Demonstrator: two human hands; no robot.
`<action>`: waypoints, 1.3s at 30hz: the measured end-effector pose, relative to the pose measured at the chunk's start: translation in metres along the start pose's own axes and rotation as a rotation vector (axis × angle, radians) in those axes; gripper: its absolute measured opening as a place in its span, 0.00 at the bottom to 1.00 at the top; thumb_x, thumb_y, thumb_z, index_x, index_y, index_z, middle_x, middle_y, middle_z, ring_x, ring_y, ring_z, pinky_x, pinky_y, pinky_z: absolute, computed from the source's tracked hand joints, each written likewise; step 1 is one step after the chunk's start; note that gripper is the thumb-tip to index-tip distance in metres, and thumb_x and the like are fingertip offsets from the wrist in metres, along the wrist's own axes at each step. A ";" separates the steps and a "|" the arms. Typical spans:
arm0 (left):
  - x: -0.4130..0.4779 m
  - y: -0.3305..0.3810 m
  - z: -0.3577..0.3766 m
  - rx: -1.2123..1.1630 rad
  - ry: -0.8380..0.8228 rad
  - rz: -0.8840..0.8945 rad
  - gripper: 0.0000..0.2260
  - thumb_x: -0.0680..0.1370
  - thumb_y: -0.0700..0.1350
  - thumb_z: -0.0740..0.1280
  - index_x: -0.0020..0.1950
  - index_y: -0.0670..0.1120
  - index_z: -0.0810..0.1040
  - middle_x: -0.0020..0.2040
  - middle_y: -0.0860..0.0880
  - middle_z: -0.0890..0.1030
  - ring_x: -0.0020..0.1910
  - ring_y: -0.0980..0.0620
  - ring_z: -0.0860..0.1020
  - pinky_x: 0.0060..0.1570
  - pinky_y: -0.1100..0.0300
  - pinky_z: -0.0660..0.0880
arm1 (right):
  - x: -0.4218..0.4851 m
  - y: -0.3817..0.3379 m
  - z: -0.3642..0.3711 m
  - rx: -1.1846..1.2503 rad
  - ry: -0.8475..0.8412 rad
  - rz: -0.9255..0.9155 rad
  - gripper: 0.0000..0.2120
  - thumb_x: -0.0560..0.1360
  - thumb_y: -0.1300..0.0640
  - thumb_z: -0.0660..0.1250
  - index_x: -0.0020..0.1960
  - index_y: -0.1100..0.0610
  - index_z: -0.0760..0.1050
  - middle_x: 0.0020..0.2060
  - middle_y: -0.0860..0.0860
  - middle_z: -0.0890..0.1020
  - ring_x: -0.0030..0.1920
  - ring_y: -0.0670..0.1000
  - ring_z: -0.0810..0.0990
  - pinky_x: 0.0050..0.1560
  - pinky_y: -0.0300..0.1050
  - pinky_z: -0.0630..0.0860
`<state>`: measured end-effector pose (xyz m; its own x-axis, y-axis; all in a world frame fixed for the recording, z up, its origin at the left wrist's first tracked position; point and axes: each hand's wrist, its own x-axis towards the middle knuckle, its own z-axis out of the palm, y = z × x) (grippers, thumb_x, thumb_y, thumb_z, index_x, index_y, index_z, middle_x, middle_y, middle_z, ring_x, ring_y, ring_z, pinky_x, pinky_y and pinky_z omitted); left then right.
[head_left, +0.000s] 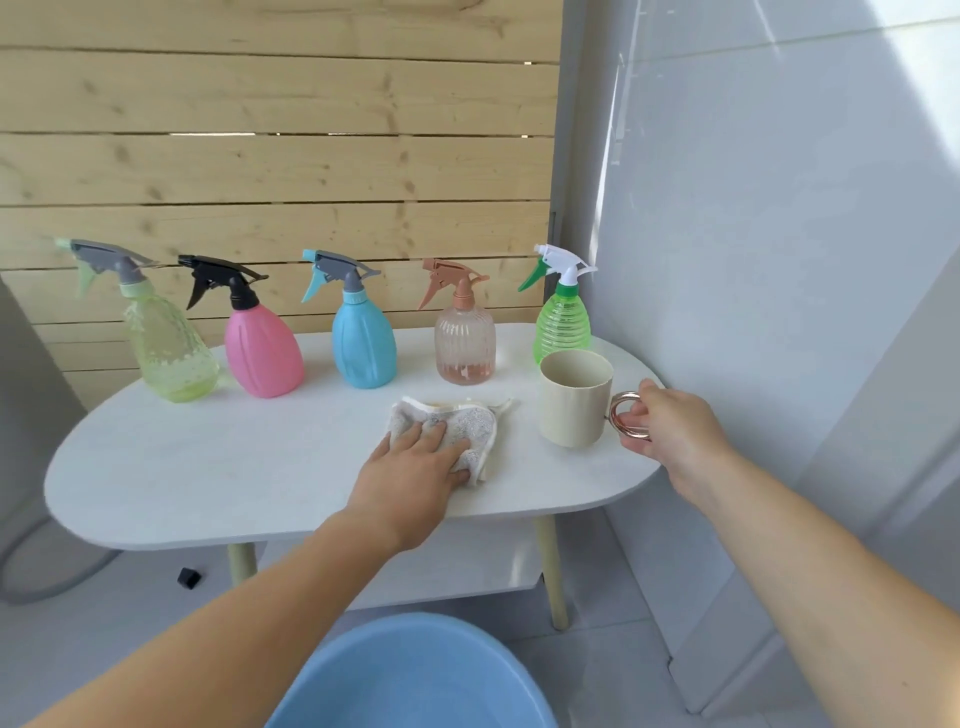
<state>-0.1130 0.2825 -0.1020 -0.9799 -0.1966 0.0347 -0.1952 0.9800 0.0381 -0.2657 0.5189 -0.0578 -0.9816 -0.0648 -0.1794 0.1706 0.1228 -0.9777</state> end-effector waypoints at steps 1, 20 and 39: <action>-0.008 -0.011 -0.001 0.002 0.013 -0.030 0.25 0.84 0.61 0.45 0.80 0.58 0.62 0.81 0.50 0.61 0.81 0.47 0.57 0.78 0.51 0.57 | 0.000 0.002 0.003 -0.007 -0.018 0.009 0.14 0.82 0.52 0.60 0.43 0.59 0.75 0.39 0.53 0.79 0.45 0.55 0.81 0.57 0.57 0.81; -0.030 -0.040 0.009 -0.029 0.029 -0.110 0.28 0.82 0.65 0.43 0.81 0.61 0.59 0.83 0.52 0.57 0.82 0.46 0.53 0.79 0.47 0.53 | 0.012 0.009 0.027 -0.129 -0.114 0.038 0.11 0.78 0.56 0.57 0.42 0.60 0.74 0.40 0.58 0.84 0.40 0.58 0.82 0.43 0.51 0.80; -0.033 -0.040 0.009 -0.048 0.041 -0.110 0.34 0.75 0.67 0.38 0.81 0.61 0.54 0.81 0.55 0.59 0.81 0.48 0.54 0.76 0.37 0.56 | -0.010 -0.025 0.040 -0.464 0.177 -0.460 0.11 0.80 0.48 0.57 0.51 0.53 0.74 0.52 0.52 0.77 0.58 0.56 0.74 0.54 0.49 0.70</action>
<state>-0.0730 0.2505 -0.1140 -0.9499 -0.3051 0.0680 -0.2985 0.9500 0.0915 -0.2564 0.4771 -0.0356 -0.9514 -0.0543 0.3030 -0.2838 0.5362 -0.7950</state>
